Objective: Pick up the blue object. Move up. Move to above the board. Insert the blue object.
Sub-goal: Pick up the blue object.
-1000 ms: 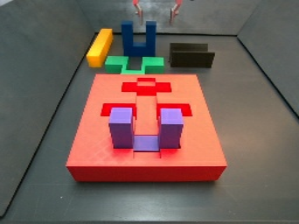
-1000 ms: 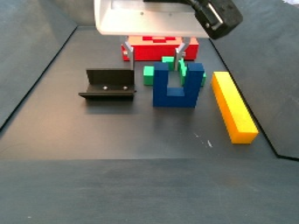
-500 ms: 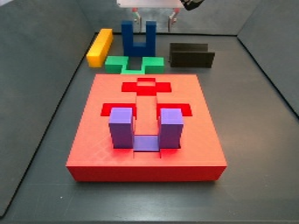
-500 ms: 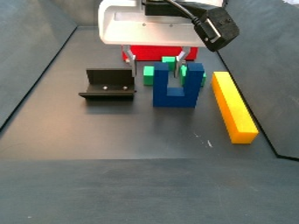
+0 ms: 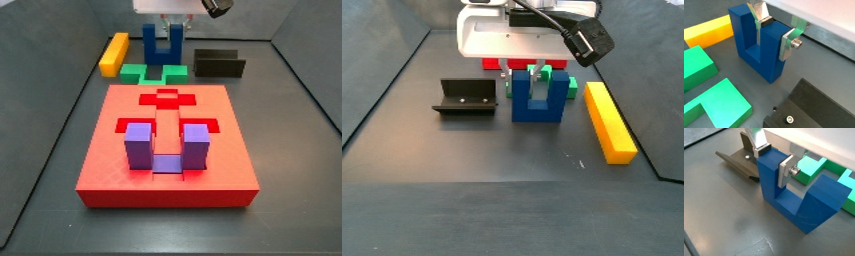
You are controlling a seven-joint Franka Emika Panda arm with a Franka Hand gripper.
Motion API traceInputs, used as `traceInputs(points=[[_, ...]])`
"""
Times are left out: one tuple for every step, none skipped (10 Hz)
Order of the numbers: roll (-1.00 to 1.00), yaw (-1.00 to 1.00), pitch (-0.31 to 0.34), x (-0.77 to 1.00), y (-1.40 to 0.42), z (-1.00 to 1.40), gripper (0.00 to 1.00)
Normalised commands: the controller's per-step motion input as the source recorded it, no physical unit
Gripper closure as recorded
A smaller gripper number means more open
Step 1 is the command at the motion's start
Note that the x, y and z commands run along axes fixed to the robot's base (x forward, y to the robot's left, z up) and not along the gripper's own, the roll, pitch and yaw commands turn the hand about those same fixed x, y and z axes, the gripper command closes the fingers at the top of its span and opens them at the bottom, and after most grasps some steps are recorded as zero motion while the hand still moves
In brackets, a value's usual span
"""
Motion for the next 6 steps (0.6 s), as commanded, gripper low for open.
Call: traceInputs(points=[[0.00, 0.00, 0.000, 0.00, 0.00, 0.00, 1.00], [0.00, 0.00, 0.000, 0.00, 0.00, 0.00, 1.00], [0.00, 0.00, 0.000, 0.00, 0.00, 0.00, 1.00], [0.00, 0.00, 0.000, 0.00, 0.00, 0.00, 1.00], [0.00, 0.00, 0.000, 0.00, 0.00, 0.00, 1.00], [0.00, 0.00, 0.000, 0.00, 0.00, 0.00, 1.00]])
